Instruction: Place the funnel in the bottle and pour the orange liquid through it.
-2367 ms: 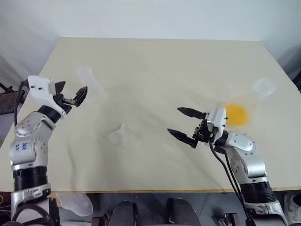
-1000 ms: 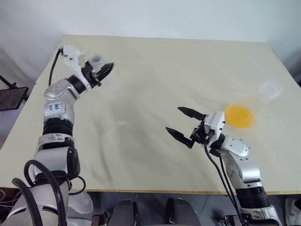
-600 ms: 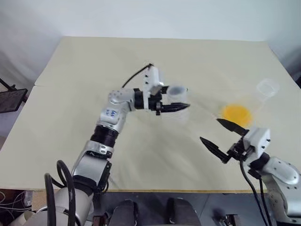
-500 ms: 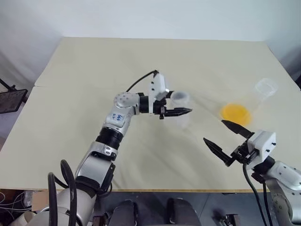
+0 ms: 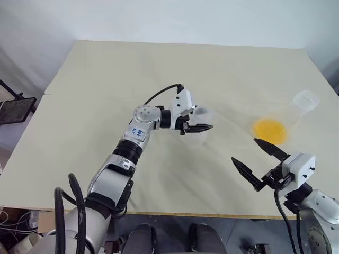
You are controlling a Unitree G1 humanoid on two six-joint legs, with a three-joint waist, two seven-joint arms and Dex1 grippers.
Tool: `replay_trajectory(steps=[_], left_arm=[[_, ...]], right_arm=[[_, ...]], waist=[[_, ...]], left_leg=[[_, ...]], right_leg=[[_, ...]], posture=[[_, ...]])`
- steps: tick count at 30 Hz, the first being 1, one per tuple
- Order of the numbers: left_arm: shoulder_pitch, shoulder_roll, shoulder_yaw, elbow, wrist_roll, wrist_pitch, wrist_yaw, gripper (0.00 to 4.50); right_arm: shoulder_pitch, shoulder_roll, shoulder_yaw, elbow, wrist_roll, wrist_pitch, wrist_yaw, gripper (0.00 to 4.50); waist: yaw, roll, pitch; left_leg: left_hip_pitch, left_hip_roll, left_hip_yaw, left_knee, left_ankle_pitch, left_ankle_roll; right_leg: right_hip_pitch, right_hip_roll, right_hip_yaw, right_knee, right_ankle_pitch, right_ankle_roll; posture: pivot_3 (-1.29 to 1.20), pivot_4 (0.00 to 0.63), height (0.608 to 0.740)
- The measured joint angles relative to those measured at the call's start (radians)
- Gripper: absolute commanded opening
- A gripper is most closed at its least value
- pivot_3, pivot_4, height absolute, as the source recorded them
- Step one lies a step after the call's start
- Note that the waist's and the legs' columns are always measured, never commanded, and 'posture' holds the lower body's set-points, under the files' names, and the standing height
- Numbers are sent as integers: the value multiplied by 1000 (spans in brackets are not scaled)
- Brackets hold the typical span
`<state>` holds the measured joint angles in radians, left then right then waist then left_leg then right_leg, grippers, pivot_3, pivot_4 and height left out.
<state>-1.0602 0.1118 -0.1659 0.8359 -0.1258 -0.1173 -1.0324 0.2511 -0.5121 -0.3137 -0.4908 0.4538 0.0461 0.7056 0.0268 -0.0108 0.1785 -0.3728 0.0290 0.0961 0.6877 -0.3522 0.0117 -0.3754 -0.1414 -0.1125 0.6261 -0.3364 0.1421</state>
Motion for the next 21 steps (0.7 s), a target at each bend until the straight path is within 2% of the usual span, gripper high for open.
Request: replay_trajectory(steps=[5, 15, 21], left_arm=[[-1, -10, 30, 23, -11, 69, -12, 4493], [-1, 39, 73, 41, -31, 73, -83, 4493], [1, 51, 132, 28, -100, 68, -156, 4493]], right_arm=[[-9, 1, 4, 3, 0, -2, 0, 4500], [-36, 2, 29, 13, 0, -2, 1, 4500], [-53, 2, 33, 22, -1, -4, 1, 4500]], waist=[[-1, 0, 0], [-4, 0, 0], [0, 0, 0]], left_leg=[[0, 0, 0, 0, 0, 0], [0, 1, 0, 0, 0, 0], [-1, 0, -2, 1, 0, 0]], right_leg=[[0, 0, 0, 0, 0, 0], [-1, 0, -1, 0, 0, 0], [-1, 0, -1, 0, 0, 0]], posture=[[0, 150, 740], [0, 150, 740], [0, 150, 740]])
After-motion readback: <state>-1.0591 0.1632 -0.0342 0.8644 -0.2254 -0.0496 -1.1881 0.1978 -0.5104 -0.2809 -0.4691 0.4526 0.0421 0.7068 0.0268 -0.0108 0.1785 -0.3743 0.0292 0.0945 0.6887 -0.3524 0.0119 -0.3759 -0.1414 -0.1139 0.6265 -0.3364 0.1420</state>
